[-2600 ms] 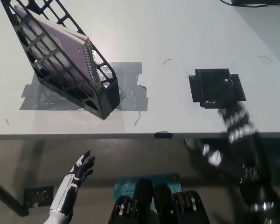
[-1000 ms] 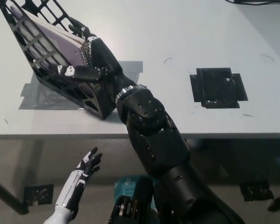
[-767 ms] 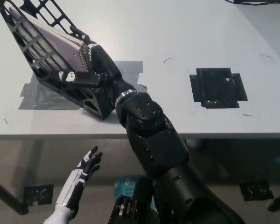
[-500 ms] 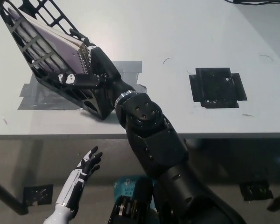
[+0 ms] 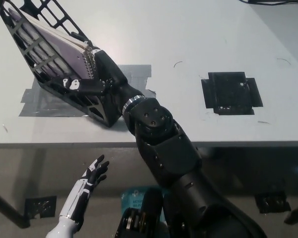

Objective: A shelf with a book inside it is placed on the center of the desk infront of the robot. The robot uses its right hand to grab the book, take it out and hand it to a person.

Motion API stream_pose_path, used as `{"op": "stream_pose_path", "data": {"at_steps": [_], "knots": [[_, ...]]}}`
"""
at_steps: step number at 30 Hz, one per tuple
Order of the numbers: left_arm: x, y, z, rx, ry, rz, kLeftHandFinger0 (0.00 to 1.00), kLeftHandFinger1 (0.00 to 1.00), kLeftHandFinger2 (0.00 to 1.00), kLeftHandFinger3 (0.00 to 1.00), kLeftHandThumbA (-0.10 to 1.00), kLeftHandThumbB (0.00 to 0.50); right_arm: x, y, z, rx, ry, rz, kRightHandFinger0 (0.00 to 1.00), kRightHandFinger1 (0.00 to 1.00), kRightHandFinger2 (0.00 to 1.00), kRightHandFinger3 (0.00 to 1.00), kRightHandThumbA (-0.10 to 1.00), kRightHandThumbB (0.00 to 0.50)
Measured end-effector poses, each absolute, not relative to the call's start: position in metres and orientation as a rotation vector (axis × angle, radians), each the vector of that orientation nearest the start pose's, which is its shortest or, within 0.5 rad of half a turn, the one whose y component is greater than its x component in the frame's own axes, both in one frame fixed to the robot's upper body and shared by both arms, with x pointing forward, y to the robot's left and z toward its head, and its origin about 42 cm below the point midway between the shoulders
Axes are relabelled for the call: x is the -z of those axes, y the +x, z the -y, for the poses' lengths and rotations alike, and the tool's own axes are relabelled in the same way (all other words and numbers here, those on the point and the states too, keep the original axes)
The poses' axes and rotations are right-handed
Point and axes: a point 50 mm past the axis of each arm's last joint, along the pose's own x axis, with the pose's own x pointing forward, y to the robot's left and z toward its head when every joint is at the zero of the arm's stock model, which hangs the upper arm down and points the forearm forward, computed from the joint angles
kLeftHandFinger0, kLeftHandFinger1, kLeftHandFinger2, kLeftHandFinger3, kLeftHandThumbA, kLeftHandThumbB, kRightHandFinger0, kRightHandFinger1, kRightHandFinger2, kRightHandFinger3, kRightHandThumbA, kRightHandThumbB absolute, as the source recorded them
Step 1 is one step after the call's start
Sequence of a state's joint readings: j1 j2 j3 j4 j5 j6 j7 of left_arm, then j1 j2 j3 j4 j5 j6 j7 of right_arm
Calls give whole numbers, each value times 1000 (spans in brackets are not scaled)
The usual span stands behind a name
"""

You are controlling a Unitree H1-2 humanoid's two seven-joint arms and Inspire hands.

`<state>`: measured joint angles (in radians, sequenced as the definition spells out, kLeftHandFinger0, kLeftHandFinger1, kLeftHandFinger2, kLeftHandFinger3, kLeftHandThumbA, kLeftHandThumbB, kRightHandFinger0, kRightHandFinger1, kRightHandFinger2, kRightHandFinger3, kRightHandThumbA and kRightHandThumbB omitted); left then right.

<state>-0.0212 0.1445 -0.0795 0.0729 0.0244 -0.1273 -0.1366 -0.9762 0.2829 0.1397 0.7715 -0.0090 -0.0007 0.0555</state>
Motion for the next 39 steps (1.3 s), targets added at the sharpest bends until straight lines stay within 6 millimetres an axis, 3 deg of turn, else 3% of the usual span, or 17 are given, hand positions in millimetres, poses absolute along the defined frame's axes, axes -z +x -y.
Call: {"op": "stream_pose_path", "data": {"at_steps": [1,3,4,5,6,8,11,16,19,21,24,26,28,31,33,37,39], "knots": [[-89,288,-229,226,172,59,1000,1000,1000,1000,1000,284,-279,477,-60,-586,-33,173,9,18,30,42,1000,31],[-90,289,-229,227,173,63,1000,1000,1000,1000,1000,296,-281,481,-60,-580,-90,172,0,0,0,0,1000,1],[-90,290,-229,228,174,65,1000,1000,1000,1000,1000,290,-283,484,-59,-572,-117,171,0,0,77,59,1000,0],[-91,291,-229,228,174,65,1000,1000,1000,1000,1000,298,-284,485,-59,-568,-125,172,0,57,254,206,1000,0],[-91,292,-229,229,176,68,1000,1000,1000,1000,1000,298,-286,487,-58,-560,-143,169,0,57,254,206,1000,0],[-92,293,-229,230,179,71,1000,1000,1000,1000,1000,296,-287,490,-57,-549,-162,167,0,101,357,348,1000,0],[-93,294,-229,233,185,74,1000,1000,1000,1000,1000,277,-288,492,-57,-532,-181,166,0,105,392,479,1000,1],[-94,295,-229,235,193,78,1000,1000,1000,1000,1000,273,-287,494,-54,-508,-172,161,0,115,428,554,1000,0],[-95,296,-228,235,197,80,1000,1000,1000,1000,1000,271,-286,496,-52,-495,-141,153,0,94,407,462,1000,34],[-95,296,-228,235,197,80,1000,1000,1000,1000,1000,271,-286,496,-51,-492,-131,152,0,1,198,202,1000,109],[-96,297,-228,236,198,82,1000,1000,1000,1000,1000,275,-286,498,-48,-478,-82,141,0,0,4,6,1000,99],[-96,297,-228,236,198,82,1000,1000,1000,1000,1000,268,-286,497,-46,-465,-33,133,0,0,0,0,1000,101],[-96,297,-228,236,198,82,1000,1000,1000,1000,1000,251,-285,496,-44,-454,15,128,0,0,0,0,1000,51],[-96,298,-228,235,198,81,1000,1000,1000,1000,1000,234,-294,493,-38,-428,131,147,0,0,0,0,1000,124],[-96,298,-228,235,196,81,1000,1000,1000,1000,1000,260,-305,492,-32,-408,221,168,0,0,0,0,1000,123],[-96,298,-228,235,193,78,1000,1000,1000,1000,1000,243,-315,490,-26,-391,309,179,0,0,0,0,1000,95],[-96,298,-229,234,189,75,1000,1000,1000,1000,1000,230,-330,487,-19,-383,387,204,0,0,0,0,1000,117]]}}
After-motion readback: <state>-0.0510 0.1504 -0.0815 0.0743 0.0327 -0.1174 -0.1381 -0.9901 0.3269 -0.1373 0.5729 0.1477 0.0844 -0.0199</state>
